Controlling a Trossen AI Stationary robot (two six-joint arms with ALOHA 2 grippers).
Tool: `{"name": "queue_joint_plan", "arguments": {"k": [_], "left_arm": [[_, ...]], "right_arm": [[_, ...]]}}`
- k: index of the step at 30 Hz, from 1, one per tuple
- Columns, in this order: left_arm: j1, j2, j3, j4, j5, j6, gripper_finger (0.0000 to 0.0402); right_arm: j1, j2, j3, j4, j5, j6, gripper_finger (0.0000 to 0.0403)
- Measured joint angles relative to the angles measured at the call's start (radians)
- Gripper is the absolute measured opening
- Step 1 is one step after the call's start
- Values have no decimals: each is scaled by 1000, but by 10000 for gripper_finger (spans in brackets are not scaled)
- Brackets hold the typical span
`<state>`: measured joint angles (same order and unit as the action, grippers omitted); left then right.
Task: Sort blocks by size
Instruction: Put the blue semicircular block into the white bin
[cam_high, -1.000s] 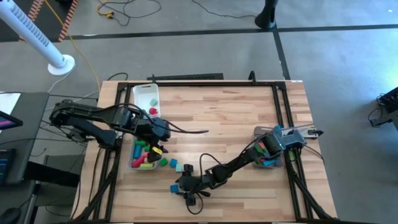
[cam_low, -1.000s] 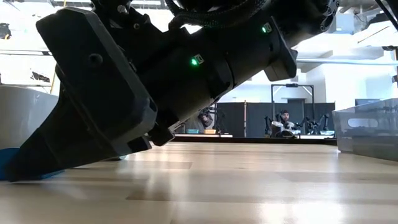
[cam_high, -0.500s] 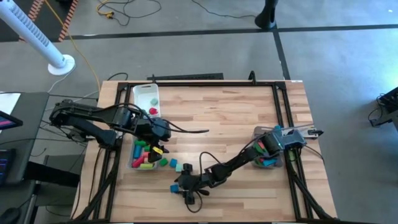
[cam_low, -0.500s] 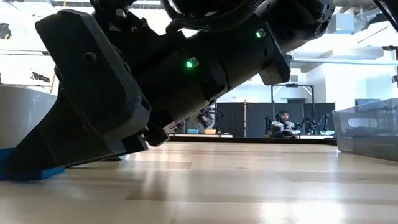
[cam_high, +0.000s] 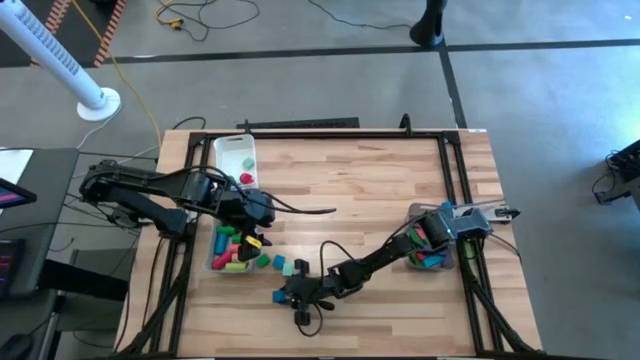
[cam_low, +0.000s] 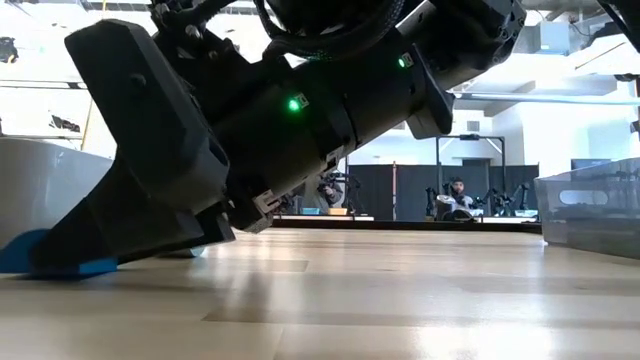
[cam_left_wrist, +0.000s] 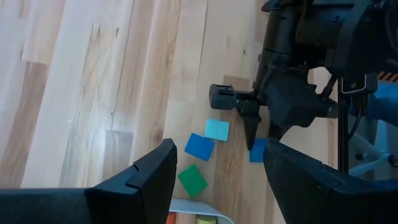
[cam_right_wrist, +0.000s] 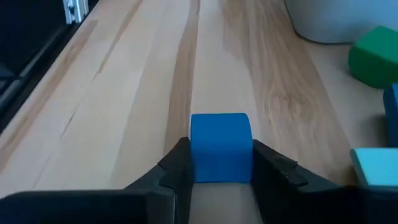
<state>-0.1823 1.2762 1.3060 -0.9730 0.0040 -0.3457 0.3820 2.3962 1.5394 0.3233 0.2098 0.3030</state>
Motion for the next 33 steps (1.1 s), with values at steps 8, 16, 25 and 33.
{"name": "queue_joint_plan", "arguments": {"k": [8,16,25,33], "left_arm": [[0,0,0,1,0,27,226],[9,0,0,84,2,-4,226],[88,-3,0,320,99,-217,226],[176,-16,-1,586,143,-481,226]], "right_arm": [[2,-70,-4,-77,-10,47,152],[4,-305,-2,-370,121,-148,152],[0,-591,-1,-589,455,-243,152],[24,-747,0,-629,638,-346,152]]}}
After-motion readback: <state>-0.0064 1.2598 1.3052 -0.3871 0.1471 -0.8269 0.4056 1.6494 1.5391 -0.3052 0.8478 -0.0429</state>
